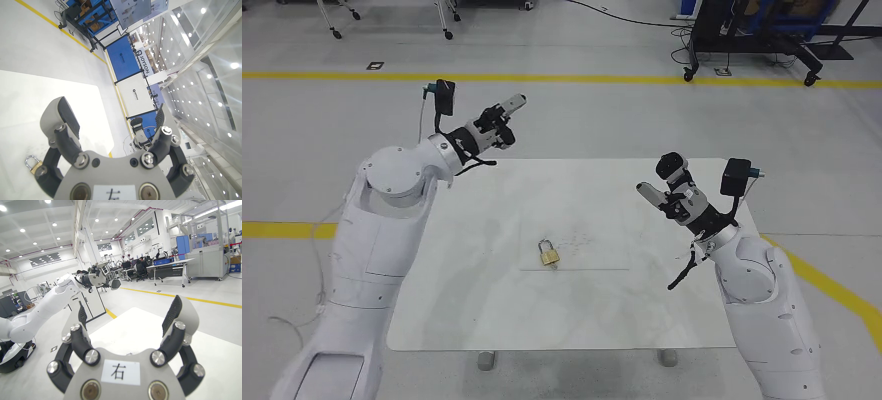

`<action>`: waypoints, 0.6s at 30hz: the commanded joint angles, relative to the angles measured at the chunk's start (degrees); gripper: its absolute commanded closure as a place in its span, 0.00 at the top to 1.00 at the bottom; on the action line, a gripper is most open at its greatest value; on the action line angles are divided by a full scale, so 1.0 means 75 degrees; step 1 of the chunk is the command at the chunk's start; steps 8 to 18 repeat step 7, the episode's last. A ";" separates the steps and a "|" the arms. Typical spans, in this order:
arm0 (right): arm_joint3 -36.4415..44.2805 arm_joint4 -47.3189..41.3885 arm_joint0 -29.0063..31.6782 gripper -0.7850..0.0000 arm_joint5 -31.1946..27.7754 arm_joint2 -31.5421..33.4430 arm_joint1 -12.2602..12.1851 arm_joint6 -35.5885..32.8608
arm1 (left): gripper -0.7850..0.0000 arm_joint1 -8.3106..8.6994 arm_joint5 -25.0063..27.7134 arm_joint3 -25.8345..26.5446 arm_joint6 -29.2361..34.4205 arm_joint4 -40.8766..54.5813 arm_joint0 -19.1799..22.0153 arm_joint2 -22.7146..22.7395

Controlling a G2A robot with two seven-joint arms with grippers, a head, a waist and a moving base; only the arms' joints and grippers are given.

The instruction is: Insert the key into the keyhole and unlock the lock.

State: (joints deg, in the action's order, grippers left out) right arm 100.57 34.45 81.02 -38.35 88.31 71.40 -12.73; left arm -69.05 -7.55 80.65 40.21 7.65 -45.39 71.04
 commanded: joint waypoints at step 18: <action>0.0006 0.0102 0.0044 1.00 0.0093 0.0008 -0.0013 0.0031 | 1.00 0.0007 0.0020 0.0048 -0.0089 -0.0194 -0.0121 0.0045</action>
